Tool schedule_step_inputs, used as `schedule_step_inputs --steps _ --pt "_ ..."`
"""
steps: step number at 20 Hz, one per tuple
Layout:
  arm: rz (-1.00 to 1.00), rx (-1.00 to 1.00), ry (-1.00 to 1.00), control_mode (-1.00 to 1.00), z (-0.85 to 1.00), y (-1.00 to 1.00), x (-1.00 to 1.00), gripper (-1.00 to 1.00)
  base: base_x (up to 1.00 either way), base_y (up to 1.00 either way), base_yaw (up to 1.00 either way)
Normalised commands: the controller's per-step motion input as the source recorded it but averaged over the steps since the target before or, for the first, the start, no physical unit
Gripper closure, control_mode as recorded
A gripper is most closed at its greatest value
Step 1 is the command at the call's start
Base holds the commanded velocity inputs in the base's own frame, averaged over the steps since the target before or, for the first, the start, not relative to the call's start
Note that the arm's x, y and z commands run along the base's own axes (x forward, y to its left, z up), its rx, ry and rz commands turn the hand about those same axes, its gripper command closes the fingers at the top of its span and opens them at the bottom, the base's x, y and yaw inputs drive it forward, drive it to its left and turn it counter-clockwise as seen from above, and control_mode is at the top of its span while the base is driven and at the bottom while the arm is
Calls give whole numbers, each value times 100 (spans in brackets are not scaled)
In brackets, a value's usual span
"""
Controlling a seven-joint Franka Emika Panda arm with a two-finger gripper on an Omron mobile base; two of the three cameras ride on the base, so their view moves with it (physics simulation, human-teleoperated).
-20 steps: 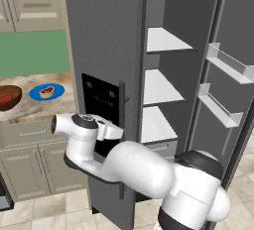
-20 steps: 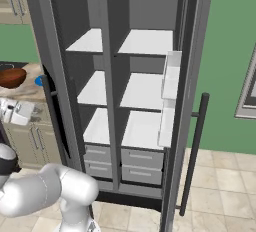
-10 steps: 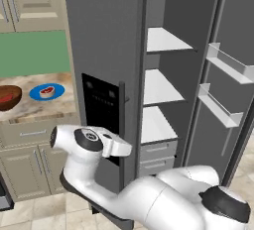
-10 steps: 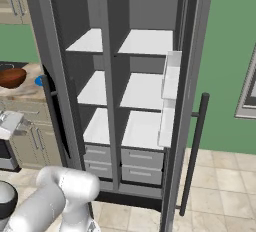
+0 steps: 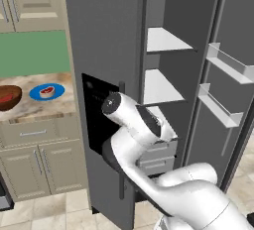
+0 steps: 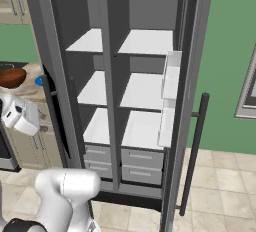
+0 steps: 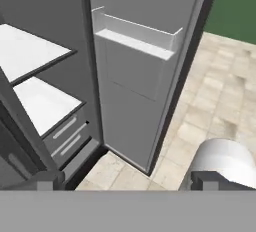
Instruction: Place one of the steaks on the plate and the other in the bowl. Then place the bowl in the fridge.
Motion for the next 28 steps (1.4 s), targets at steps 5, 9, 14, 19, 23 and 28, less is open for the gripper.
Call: schedule_step_inputs --steps 5,9,14,19,23,28 --pt "5 37 1 -100 16 -86 -3 -100 0 0 0" --pt "0 60 -2 -100 -13 -94 54 -100 0 0 0" --pt "4 66 -1 -100 -26 -56 78 -100 0 0 0" --pt "6 53 0 -100 -11 0 96 -100 0 0 0" --pt "4 30 0 -100 -25 23 100 -100 0 0 0" --pt "9 8 0 -100 -29 50 94 -100 0 0 0"
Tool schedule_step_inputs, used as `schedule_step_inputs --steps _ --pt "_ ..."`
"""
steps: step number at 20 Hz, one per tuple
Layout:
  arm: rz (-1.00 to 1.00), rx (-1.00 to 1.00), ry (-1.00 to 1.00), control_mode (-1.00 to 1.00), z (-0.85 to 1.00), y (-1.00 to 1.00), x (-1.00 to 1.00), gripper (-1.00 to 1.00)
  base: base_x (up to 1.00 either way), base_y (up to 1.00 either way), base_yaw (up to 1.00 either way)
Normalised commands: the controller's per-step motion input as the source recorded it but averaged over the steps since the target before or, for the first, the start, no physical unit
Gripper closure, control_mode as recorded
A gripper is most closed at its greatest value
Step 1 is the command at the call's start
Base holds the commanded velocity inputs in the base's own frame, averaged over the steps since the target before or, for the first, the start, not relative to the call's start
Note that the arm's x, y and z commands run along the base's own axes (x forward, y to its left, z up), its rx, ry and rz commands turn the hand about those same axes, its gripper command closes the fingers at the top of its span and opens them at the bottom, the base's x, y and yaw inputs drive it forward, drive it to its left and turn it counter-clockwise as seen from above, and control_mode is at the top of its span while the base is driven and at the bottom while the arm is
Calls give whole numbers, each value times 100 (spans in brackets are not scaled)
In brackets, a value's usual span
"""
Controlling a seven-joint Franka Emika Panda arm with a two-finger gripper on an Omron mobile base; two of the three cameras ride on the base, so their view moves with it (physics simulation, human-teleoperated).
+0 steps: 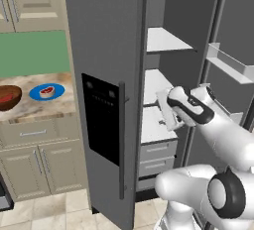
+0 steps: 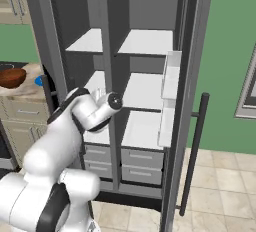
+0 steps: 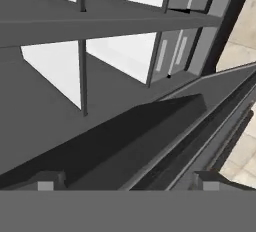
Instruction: Place one of the steaks on the plate and the other in the bowl. Then place the bowl in the fridge.
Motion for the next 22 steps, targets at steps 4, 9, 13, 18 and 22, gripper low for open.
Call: schedule_step_inputs --steps 4,9,13,18,22 --pt "10 6 0 -100 -22 47 81 -100 0 0 0" --pt "11 13 11 -100 -4 31 63 -100 0 0 0" --pt "16 22 24 -100 0 8 29 -100 0 0 0" --pt "17 15 35 -100 0 21 12 -100 0 0 0" --pt "16 2 20 -100 -1 28 13 -100 0 0 0"
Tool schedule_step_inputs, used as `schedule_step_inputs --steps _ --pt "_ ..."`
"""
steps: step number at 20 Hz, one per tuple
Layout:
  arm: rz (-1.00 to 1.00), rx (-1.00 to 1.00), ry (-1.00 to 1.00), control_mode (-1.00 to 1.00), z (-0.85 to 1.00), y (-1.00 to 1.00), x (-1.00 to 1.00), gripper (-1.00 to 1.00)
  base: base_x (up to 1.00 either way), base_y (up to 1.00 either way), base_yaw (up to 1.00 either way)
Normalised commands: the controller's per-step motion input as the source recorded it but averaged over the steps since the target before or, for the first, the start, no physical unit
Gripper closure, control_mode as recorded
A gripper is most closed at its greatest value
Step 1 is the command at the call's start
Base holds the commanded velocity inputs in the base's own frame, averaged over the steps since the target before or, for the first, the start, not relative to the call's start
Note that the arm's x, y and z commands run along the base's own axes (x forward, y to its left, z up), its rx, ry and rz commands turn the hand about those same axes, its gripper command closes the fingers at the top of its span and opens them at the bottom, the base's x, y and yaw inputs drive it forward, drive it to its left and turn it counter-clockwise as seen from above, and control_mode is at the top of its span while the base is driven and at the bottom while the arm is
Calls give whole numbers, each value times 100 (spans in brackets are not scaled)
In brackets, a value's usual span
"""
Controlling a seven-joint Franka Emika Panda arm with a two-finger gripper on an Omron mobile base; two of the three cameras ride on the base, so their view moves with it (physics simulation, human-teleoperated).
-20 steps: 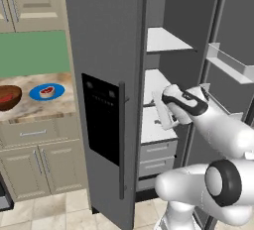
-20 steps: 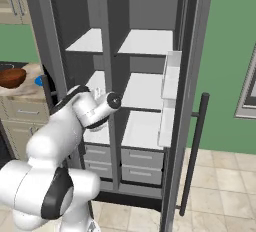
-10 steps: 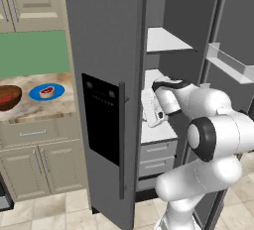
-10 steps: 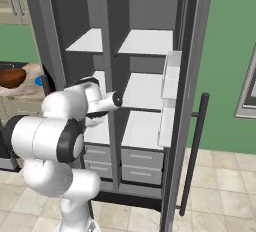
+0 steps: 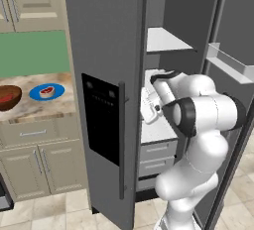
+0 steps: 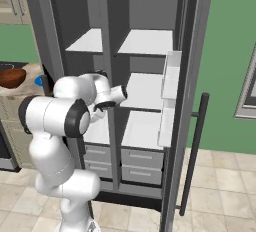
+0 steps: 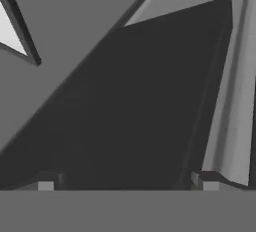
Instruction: Place one of the steaks on the plate and the other in the bowl. Then place the bowl in the fridge.
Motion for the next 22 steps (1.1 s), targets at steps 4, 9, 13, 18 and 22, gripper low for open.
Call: schedule_step_inputs --steps 4,9,13,18,22 --pt "11 0 20 -100 -13 34 2 -100 0 0 0" --pt "2 1 24 -100 -38 60 -1 -100 0 0 0" --pt "0 1 20 -100 -49 94 -16 -100 0 0 0" --pt "0 0 11 -100 -40 100 -33 -100 0 0 0" --pt "-11 0 0 -100 -23 100 -44 -100 0 0 0"
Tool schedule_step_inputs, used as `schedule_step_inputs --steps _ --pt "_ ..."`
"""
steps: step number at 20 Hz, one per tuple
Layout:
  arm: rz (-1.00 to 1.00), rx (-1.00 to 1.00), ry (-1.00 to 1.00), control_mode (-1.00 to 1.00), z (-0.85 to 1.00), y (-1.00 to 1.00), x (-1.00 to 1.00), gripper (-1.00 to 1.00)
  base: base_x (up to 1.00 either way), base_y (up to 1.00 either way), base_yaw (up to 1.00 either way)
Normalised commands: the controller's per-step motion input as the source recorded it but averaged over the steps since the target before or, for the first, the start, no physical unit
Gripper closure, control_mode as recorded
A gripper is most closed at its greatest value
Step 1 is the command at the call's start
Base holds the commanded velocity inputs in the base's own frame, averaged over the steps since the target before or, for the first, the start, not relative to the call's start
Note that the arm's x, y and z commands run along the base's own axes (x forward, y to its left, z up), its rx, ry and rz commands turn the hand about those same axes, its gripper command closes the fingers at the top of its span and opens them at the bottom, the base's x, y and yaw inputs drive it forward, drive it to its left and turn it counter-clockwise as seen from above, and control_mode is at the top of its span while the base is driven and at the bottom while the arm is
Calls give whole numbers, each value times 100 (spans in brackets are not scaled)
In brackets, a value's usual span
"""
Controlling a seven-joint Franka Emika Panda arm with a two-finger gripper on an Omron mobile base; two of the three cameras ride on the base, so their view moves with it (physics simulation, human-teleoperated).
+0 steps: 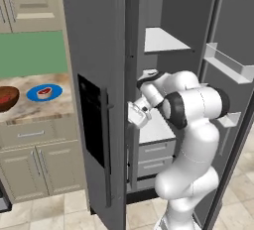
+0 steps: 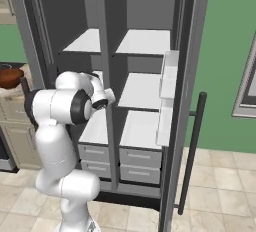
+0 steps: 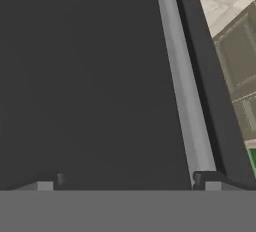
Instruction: Place one of the steaks on the plate and the other in the bowl. Then place the bowl in the fridge.
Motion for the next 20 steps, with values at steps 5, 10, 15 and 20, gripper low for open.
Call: schedule_step_inputs --steps 5,10,15,20 --pt "-28 0 -2 -100 -7 100 -55 -100 0 0 0" --pt "-34 -1 -1 -100 0 100 -39 -100 0 0 0" --pt "-33 -5 0 -100 0 93 -22 -100 0 0 0" --pt "-9 -12 12 -100 29 34 0 -100 0 0 0"
